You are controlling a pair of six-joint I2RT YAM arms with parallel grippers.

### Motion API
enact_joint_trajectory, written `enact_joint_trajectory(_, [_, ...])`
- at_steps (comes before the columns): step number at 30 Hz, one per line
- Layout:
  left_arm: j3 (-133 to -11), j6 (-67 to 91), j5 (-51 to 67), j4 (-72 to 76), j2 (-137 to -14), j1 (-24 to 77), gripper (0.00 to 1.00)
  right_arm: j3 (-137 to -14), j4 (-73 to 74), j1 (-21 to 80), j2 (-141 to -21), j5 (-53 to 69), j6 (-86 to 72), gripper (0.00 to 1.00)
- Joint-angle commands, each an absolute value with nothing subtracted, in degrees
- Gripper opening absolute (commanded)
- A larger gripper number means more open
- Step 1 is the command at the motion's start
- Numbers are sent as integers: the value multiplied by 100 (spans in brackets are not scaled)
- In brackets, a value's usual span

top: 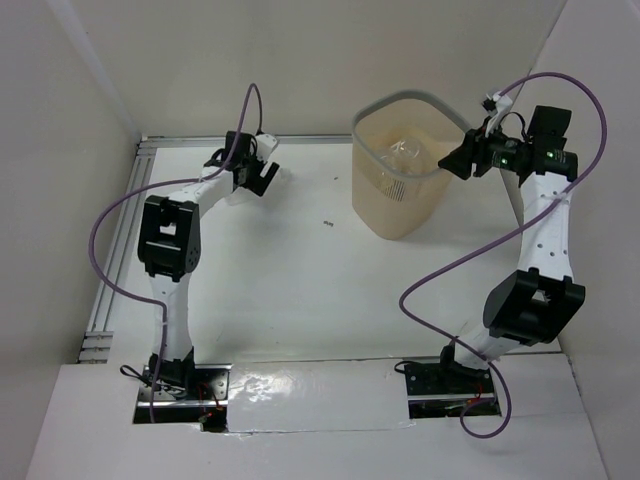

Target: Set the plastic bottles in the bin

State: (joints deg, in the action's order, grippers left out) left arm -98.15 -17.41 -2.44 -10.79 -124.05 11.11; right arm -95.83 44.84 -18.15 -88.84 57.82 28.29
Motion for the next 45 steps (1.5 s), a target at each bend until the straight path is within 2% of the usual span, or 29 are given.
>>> enact_joint_trajectory(1, [-9870,-2311,-97,-914,-12594,1187,100,-9510,4737,-1890,-8754,5818,2856,56])
enact_joint_trajectory(4, [-9756,-2250,96,-914,-12761,1134,100,-9510,4737,-1890,-8754,5818,2786,57])
enact_joint_trajectory(7, [-9703,-2083,342,-914,-12831,1134,95,-9457,4790,-1775,-8701,5766,2838,62])
enact_joint_trajectory(11, [-9703,-1803,606,-1072,-12832,1186,76,-9510,5132,-1521,-8648,5766,3304,79])
enact_joint_trajectory(12, [-9703,-1680,606,-1142,-12762,1187,63,-9510,5307,-1433,-8579,5905,3592,85])
enact_joint_trajectory(13, [-9703,-1600,685,-1230,-12710,1187,56,-9405,5369,-1380,-8578,5958,3690,100])
enact_joint_trajectory(16, [-9650,-1223,948,-1388,-12341,1291,34,-8994,5204,-1380,-8228,5959,3753,100])
enact_joint_trajectory(20, [-9203,-783,1204,-1275,-11191,1546,32,-8456,4852,-1380,-7656,5652,3691,100])
enact_joint_trajectory(21, [-9202,-626,1204,-1214,-10666,1747,32,-8455,5069,-1432,-7507,5651,4100,98])
enact_joint_trajectory(23, [-9254,-493,1371,-1213,-10233,1985,32,-8262,5552,-1503,-7401,5651,4804,83])
enact_joint_trajectory(24, [-9333,-440,1371,-1265,-10039,2247,32,-8175,5885,-1503,-7279,5651,5051,44])
enact_joint_trajectory(25, [-9508,-283,1284,-1266,-9715,2372,32,-7930,6010,-1555,-7208,5599,5350,20])
enact_joint_trajectory(26, [-9579,-177,1283,-1213,-9581,2477,32,-7797,6134,-1556,-7137,5599,5518,2])
enact_joint_trajectory(30, [-9782,779,1380,-242,-9211,2995,35,-7103,6495,-1608,-6629,5468,6135,0])
enact_joint_trajectory(34, [-10229,1343,1521,412,-9403,3418,37,-6549,5724,-1608,-6346,5344,5567,0])
enact_joint_trajectory(40, [-10924,1767,1679,668,-9966,3858,37,-7136,5063,-1608,-6783,5213,4879,0])
enact_joint_trajectory(45, [-10575,1828,1679,870,-9976,4052,38,-7742,4290,-1661,-7302,4746,3992,0])
